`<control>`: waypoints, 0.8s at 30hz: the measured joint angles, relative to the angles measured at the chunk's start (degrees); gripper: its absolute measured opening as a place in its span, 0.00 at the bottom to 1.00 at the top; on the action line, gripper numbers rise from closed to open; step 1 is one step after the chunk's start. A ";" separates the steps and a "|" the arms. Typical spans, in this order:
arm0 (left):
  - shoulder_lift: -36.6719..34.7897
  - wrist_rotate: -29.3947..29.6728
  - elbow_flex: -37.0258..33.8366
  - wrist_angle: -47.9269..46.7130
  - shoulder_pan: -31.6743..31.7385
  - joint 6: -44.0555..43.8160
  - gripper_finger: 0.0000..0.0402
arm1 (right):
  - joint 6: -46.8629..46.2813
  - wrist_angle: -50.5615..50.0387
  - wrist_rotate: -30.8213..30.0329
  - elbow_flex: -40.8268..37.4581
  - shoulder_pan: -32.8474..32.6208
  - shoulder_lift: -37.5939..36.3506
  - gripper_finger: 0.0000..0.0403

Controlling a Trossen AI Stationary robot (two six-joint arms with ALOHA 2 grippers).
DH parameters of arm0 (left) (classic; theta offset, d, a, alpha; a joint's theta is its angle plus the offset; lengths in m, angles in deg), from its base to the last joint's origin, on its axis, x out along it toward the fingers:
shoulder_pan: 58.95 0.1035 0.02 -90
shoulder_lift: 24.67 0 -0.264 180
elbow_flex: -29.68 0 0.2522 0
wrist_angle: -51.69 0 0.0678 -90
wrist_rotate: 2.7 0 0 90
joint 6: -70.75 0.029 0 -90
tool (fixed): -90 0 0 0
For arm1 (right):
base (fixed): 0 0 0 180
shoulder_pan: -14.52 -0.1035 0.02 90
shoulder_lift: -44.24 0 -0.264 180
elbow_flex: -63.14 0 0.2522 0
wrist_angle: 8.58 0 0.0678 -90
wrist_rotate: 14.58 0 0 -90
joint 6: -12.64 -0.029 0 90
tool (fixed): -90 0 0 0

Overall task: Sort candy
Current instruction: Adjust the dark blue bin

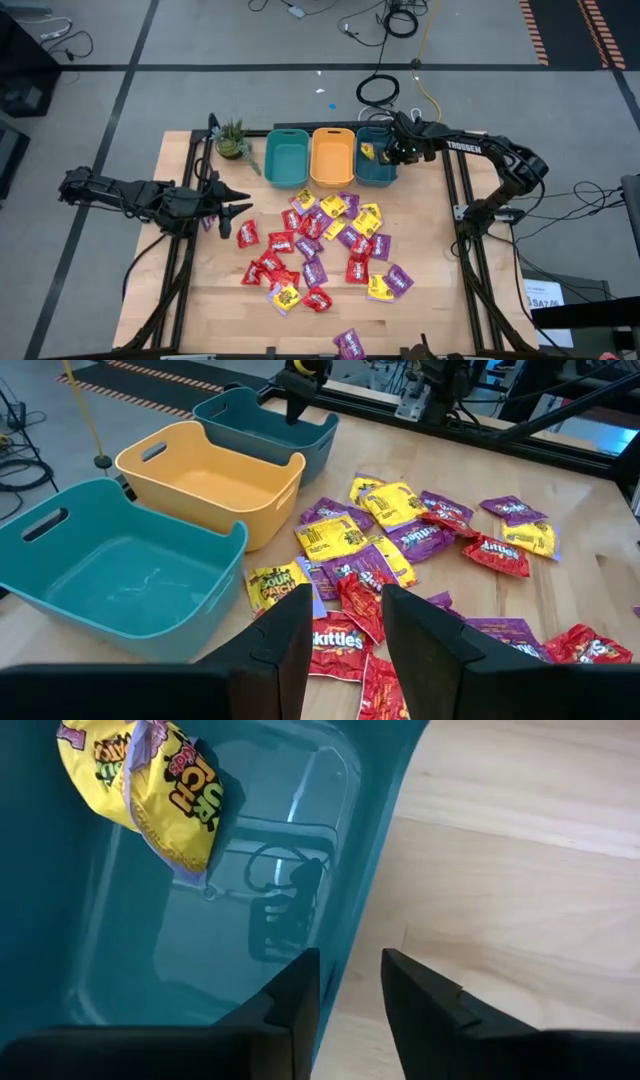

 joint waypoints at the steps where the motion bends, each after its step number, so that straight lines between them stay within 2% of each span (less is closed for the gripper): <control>1: 0.00 0.00 0.00 -0.01 0.00 0.00 0.33 | 0.16 0.00 0.00 0.00 0.00 0.00 0.23; 12: 0.00 0.00 0.00 -0.02 0.00 -0.02 0.33 | 1.17 -0.07 0.01 0.00 -0.02 0.00 0.14; 24: 0.00 0.00 0.00 -0.02 0.00 -0.02 0.33 | 4.07 -1.19 -0.07 0.02 -0.01 0.00 0.13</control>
